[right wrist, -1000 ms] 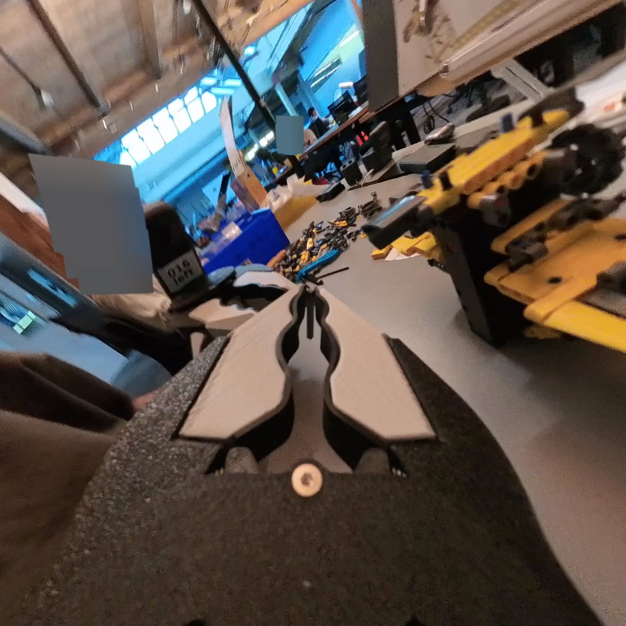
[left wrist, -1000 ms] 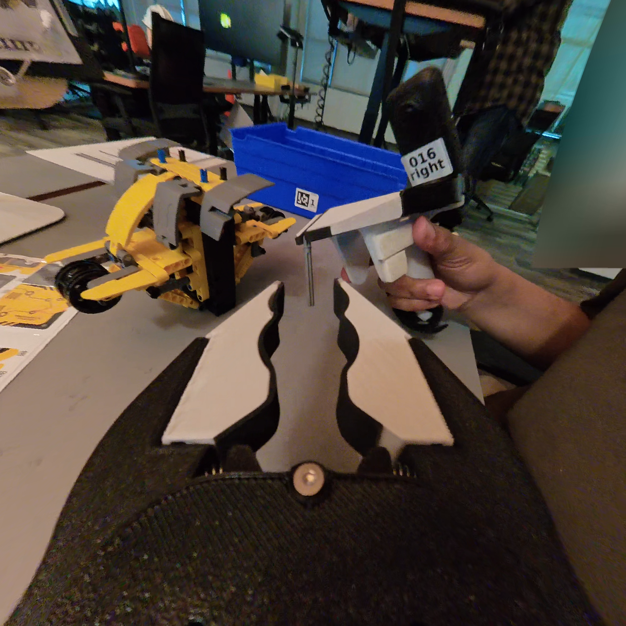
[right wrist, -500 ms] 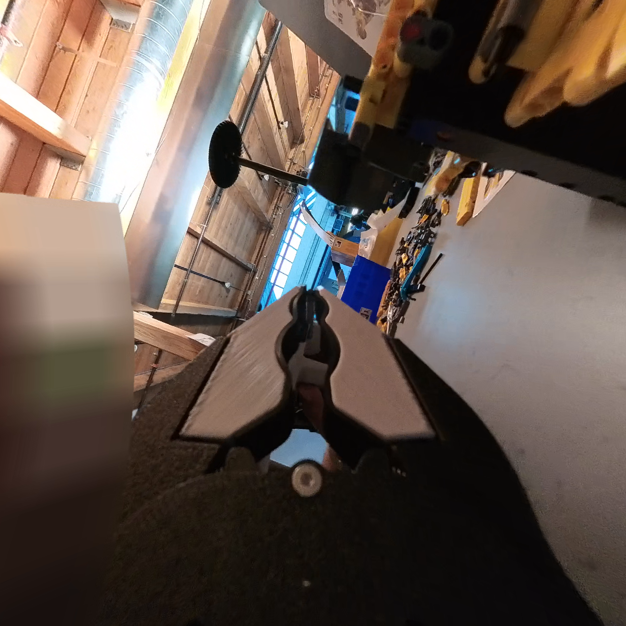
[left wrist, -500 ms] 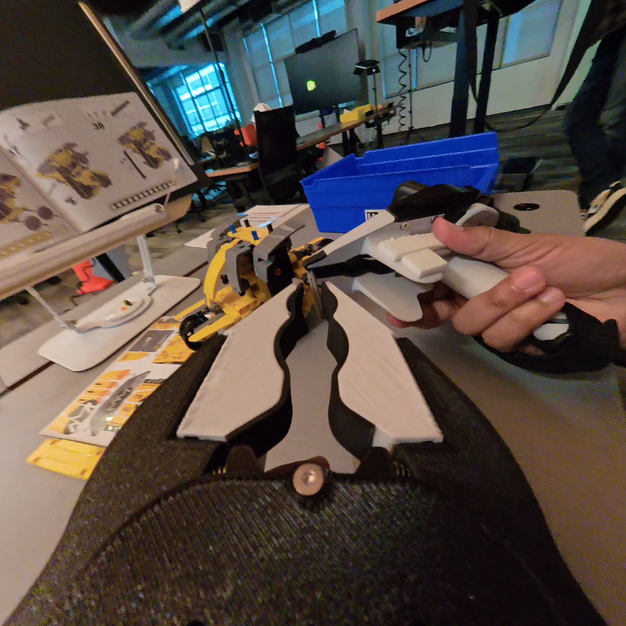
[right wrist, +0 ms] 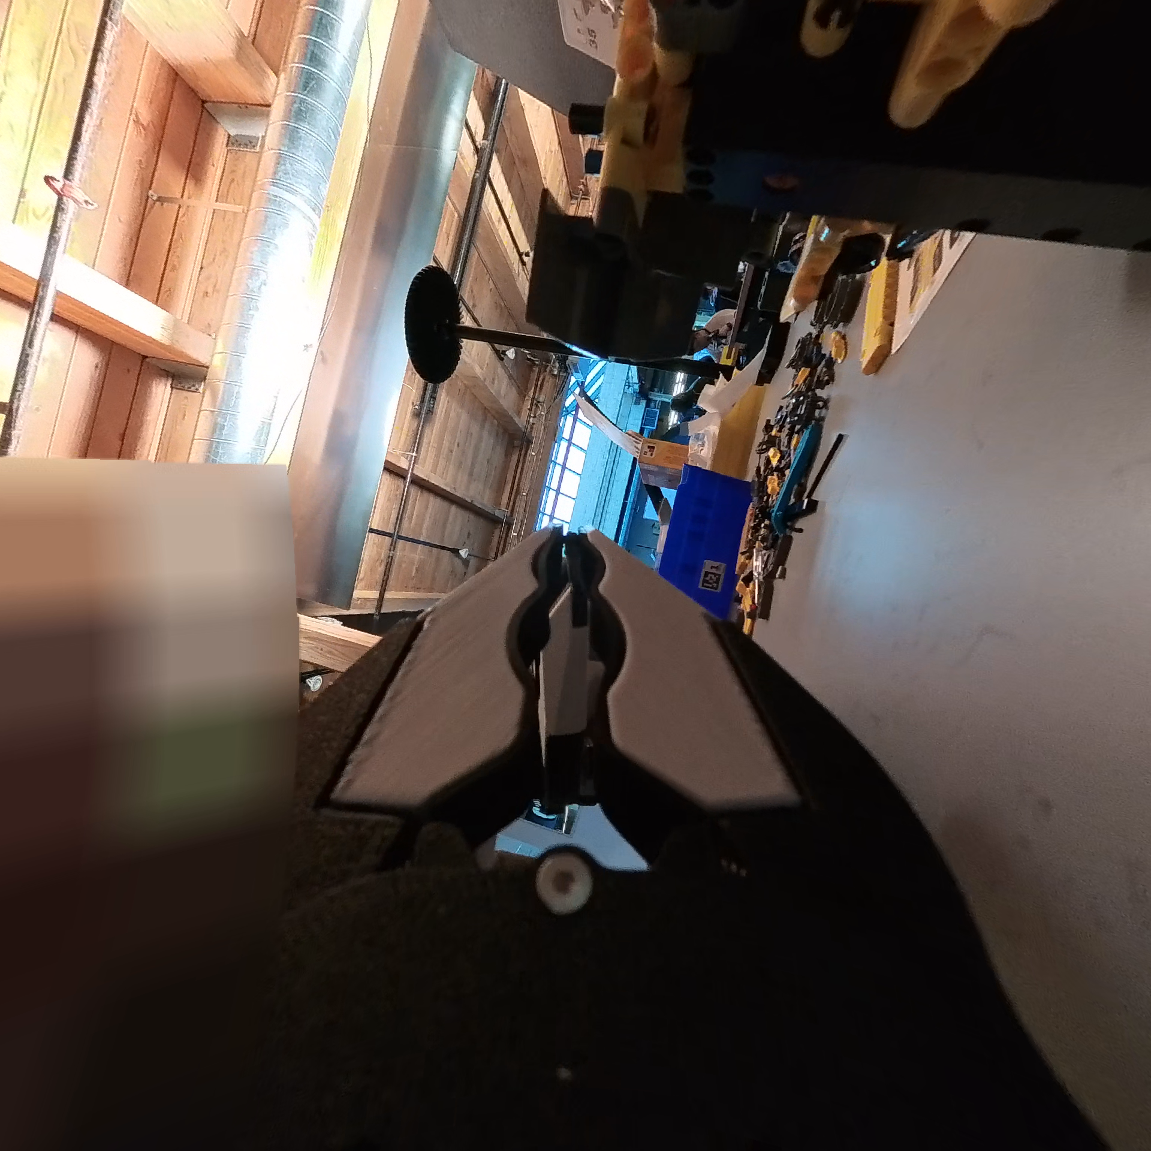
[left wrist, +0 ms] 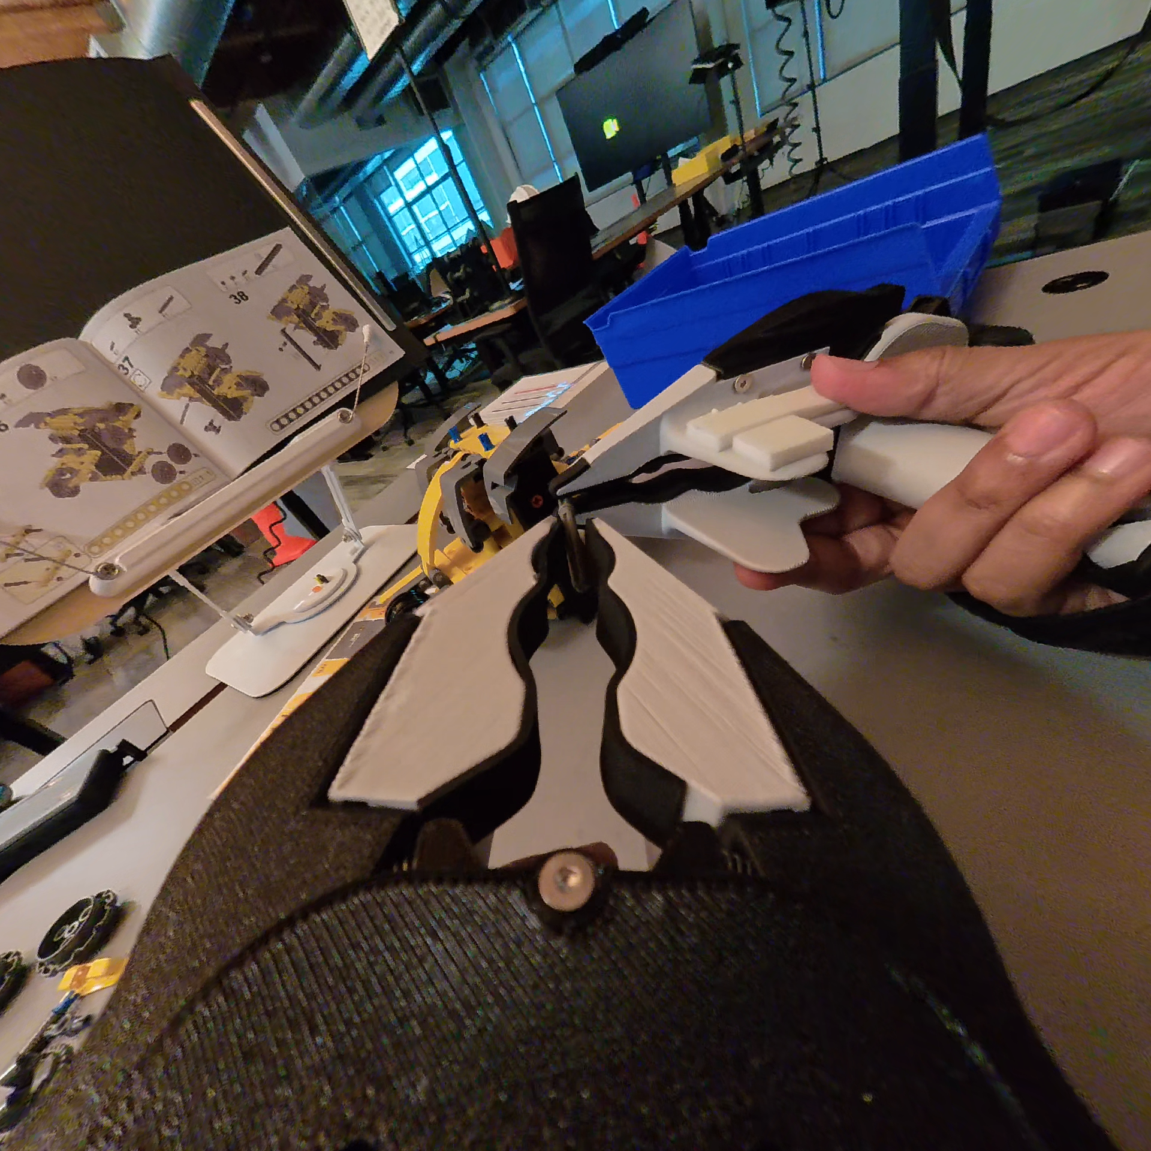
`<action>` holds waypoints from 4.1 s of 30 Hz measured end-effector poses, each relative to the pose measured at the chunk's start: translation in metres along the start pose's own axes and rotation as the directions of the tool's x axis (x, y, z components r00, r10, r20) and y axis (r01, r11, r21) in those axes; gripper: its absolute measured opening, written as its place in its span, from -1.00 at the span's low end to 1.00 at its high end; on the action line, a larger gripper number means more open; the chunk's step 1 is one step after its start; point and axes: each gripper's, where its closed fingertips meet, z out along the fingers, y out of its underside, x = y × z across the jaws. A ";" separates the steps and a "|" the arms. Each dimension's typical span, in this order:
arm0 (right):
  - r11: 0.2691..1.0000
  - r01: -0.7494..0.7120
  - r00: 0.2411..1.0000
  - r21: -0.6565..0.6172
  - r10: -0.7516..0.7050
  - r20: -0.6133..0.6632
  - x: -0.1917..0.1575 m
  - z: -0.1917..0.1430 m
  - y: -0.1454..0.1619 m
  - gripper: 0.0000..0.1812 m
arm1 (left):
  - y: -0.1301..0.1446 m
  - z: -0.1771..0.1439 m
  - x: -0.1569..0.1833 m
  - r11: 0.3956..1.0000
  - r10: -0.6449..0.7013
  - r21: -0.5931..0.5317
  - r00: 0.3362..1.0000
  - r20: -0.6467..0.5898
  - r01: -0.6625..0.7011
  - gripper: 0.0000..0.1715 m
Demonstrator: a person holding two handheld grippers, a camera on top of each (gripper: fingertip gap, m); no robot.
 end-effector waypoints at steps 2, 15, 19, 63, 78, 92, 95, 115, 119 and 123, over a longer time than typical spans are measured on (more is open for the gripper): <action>1.000 -0.005 1.000 0.001 0.005 0.000 0.000 0.000 0.000 -0.97 | 0.000 0.000 0.000 1.000 0.018 -0.002 1.000 0.012 -0.018 -0.95; 1.000 -0.025 1.000 0.000 0.025 0.003 -0.001 -0.001 0.002 -0.97 | -0.001 -0.001 0.001 0.994 0.105 -0.019 0.993 0.052 -0.104 -0.97; 1.000 -0.010 1.000 -0.006 0.010 -0.006 -0.001 -0.005 0.002 -0.96 | 0.000 -0.001 0.002 0.997 0.068 -0.023 0.997 0.030 -0.067 -0.97; 0.444 0.736 0.303 -0.510 -0.891 -0.338 0.037 -0.058 -0.112 -0.13 | 0.036 0.014 -0.014 0.896 -0.441 -0.121 0.891 -0.108 0.428 -0.97; 0.550 0.692 0.455 -0.468 -0.835 -0.309 0.017 -0.057 -0.080 -0.23 | 0.034 0.037 -0.042 0.818 -0.575 -0.136 0.797 -0.186 0.559 -0.97; 0.563 0.747 0.488 -0.353 -0.826 -0.282 0.021 -0.029 -0.141 0.01 | 0.045 0.064 -0.047 0.856 -0.516 -0.126 0.809 -0.280 0.502 -0.98; 0.547 0.766 0.477 -0.337 -0.836 -0.271 0.021 -0.028 -0.142 0.00 | 0.045 0.065 -0.044 0.864 -0.502 -0.130 0.815 -0.289 0.486 -0.97; 0.306 0.857 0.136 -0.414 -0.910 -0.392 0.023 -0.052 -0.153 -0.43 | 0.048 0.067 -0.046 0.887 -0.463 -0.128 0.856 -0.231 0.445 -0.98; 0.236 0.867 0.058 -0.438 -0.922 -0.383 0.020 -0.053 -0.151 -0.57 | 0.049 0.067 -0.046 0.887 -0.461 -0.128 0.858 -0.227 0.443 -0.98; 0.181 0.844 -0.010 -0.505 -0.936 -0.352 0.029 -0.048 -0.144 -0.61 | 0.050 0.068 -0.045 0.892 -0.452 -0.137 0.863 -0.224 0.432 -0.97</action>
